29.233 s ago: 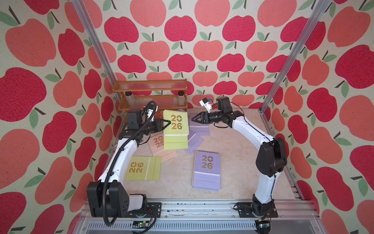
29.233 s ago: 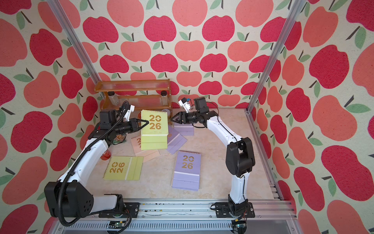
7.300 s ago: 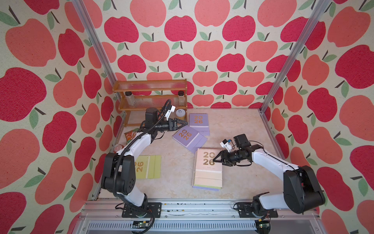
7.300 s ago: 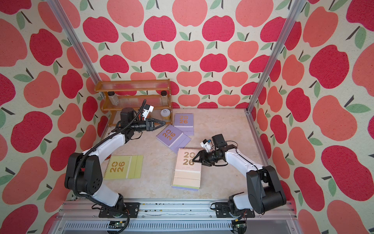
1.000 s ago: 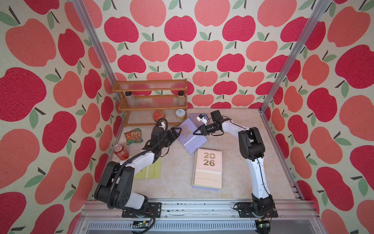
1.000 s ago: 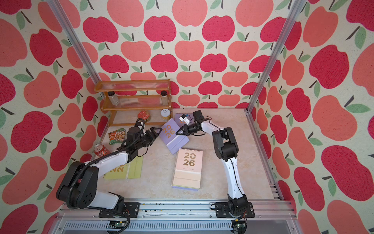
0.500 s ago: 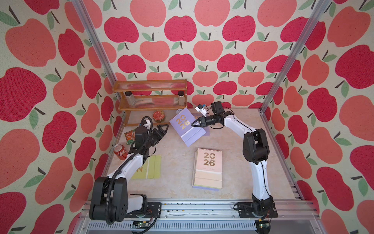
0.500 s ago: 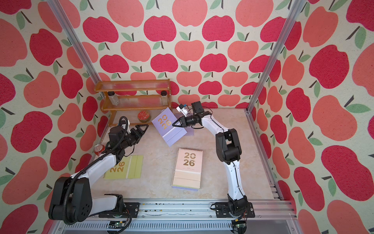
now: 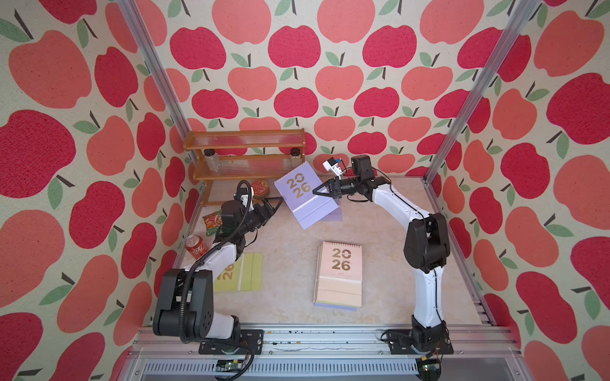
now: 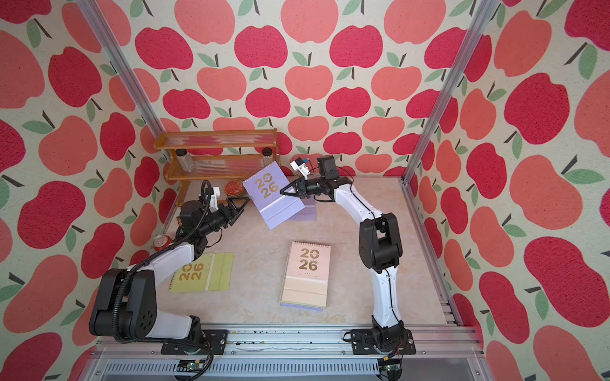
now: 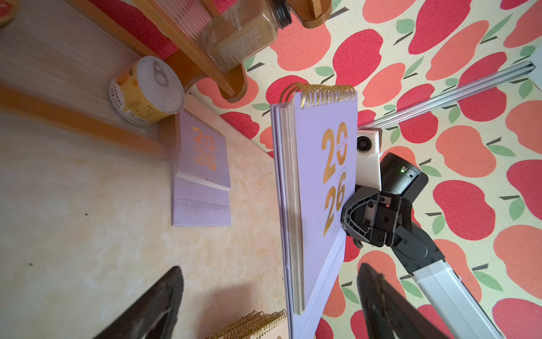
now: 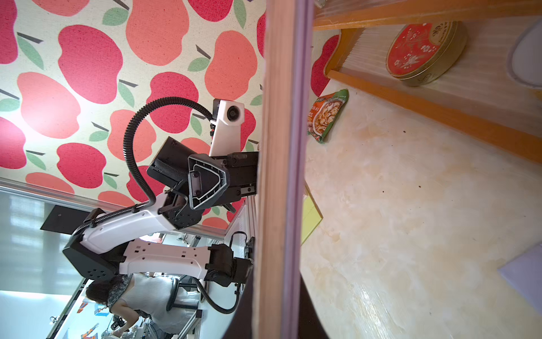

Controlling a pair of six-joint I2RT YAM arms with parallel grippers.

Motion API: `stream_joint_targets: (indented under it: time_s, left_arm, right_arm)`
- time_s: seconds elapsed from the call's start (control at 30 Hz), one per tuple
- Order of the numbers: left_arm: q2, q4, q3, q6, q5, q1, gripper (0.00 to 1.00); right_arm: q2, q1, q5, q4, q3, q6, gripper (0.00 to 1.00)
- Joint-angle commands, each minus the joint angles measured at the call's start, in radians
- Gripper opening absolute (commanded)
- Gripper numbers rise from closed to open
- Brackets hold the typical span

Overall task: Stack the calendars
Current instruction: Place the calendar at the calendar.

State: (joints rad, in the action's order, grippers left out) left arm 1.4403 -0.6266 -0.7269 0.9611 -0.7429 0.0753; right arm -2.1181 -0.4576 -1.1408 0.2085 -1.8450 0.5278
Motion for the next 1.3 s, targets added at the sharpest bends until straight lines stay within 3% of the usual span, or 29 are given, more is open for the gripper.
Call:
stream_joint_targets:
  time_s: [0.0, 0.17, 0.27, 0.63, 0.87, 0.97, 1.13, 1.23, 1.27]
  left_arm:
    - [0.027, -0.141, -0.016, 0.066, -0.046, 0.006, 0.91]
    - [0.067, -0.239, -0.016, 0.119, -0.061, 0.031, 0.89]
    - [0.095, -0.276, -0.024, 0.142, -0.069, 0.052, 0.84]
    - [0.181, -0.379, -0.050, 0.197, -0.076, 0.092, 0.66]
    - [0.152, -0.363, -0.050, 0.189, -0.079, 0.073, 0.64]
    - [0.149, -0.356, -0.052, 0.189, -0.084, 0.073, 0.59]
    - [0.154, -0.363, -0.052, 0.192, -0.087, 0.072, 0.39]
    - [0.165, -0.369, -0.069, 0.186, -0.127, 0.073, 0.12]
    - [0.168, -0.365, -0.078, 0.181, -0.148, 0.072, 0.03]
  right_arm:
    - [0.056, 0.001, -0.075, -0.179, 0.055, 0.127, 0.00]
    - [0.053, -0.004, -0.107, -0.454, 0.146, 0.326, 0.00]
    - [0.053, -0.008, -0.111, -0.531, 0.175, 0.380, 0.00]
    - [0.088, -0.028, -0.109, -0.510, 0.233, 0.353, 0.00]
    - [0.118, -0.029, -0.096, -0.394, 0.251, 0.256, 0.00]
    - [0.124, -0.031, -0.094, -0.369, 0.252, 0.236, 0.00]
    - [0.123, -0.033, -0.088, -0.331, 0.253, 0.209, 0.00]
    - [0.126, -0.037, -0.085, -0.317, 0.259, 0.196, 0.01]
    - [0.127, -0.038, -0.081, -0.297, 0.259, 0.182, 0.06]
